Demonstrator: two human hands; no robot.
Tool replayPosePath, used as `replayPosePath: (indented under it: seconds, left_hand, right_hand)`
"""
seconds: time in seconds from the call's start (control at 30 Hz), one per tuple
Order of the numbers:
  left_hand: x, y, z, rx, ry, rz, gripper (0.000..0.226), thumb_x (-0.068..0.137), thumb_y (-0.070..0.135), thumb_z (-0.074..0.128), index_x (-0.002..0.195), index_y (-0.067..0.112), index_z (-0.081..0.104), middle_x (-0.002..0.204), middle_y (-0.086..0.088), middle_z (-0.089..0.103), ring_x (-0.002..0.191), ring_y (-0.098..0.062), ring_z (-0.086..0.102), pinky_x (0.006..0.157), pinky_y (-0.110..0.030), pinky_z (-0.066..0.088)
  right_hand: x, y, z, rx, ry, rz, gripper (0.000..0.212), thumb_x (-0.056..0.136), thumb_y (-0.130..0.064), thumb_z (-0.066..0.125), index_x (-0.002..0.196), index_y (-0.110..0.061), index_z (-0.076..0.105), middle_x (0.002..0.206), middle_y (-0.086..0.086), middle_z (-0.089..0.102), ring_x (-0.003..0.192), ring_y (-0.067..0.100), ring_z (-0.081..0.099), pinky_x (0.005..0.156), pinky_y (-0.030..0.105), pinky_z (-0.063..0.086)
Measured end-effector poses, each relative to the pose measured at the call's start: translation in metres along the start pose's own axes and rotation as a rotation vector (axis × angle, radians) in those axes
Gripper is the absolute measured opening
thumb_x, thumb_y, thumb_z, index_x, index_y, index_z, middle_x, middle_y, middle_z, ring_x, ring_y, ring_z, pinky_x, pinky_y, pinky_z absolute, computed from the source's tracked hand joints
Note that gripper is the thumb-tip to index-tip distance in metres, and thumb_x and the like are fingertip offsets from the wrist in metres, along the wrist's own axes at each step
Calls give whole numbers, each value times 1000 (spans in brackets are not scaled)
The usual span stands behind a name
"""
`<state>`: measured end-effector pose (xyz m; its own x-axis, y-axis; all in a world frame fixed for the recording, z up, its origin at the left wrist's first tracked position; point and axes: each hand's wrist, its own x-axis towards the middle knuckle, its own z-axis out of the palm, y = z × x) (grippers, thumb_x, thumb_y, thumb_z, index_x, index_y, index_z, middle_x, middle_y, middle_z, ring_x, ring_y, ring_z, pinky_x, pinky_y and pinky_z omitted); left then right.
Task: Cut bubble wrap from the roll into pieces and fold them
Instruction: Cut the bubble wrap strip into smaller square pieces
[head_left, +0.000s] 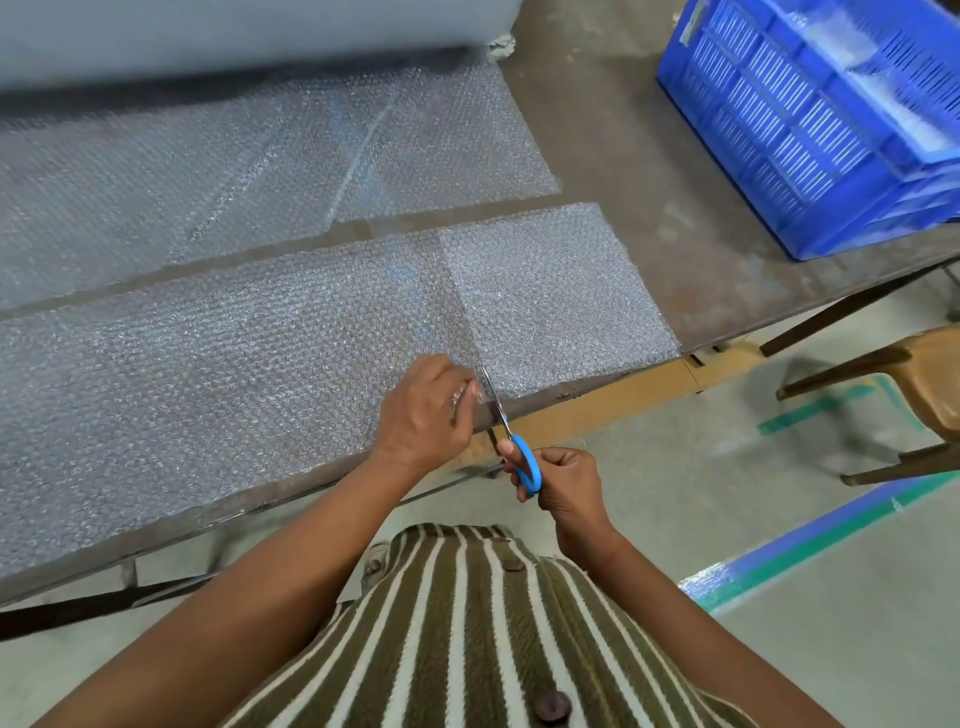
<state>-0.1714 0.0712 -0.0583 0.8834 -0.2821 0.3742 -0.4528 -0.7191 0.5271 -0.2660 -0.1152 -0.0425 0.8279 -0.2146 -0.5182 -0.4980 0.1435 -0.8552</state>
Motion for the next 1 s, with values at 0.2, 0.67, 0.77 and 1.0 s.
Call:
replayPosePath:
  seconds: [0.2, 0.67, 0.77, 1.0]
  left_hand:
    - [18, -16, -3, 204, -202, -86, 54, 109, 35, 50, 156, 10, 44, 160, -14, 43, 153, -33, 36, 121, -55, 39]
    - [21, -22, 6, 413, -476, -120, 82, 109, 61, 12, 172, 9, -1, 181, -10, -2, 167, -24, -10, 135, -47, -3]
    - [22, -22, 6, 421, -488, -129, 81, 110, 60, 13, 171, 9, -3, 181, -10, -5, 166, -24, -13, 135, -47, -4]
    - [23, -21, 5, 443, -504, -132, 82, 110, 60, 10, 170, 9, -7, 180, -10, -10, 166, -25, -15, 135, -48, -6]
  right_hand:
    - [2, -3, 0, 7, 14, 21, 51, 76, -31, 96, 77, 16, 74, 70, 26, 66, 54, 25, 52, 53, 27, 46]
    - [12, -20, 16, 14, 17, -7, 44, 78, -24, 95, 72, 13, 73, 65, 20, 64, 51, 18, 57, 49, 23, 46]
    - [12, -18, 16, 8, 20, -17, 49, 77, -27, 95, 74, 16, 73, 66, 19, 67, 55, 18, 59, 52, 25, 48]
    - [13, -25, 17, 0, 2, 8, 28, 83, -14, 92, 65, 1, 76, 67, 20, 63, 49, 16, 53, 46, 21, 42]
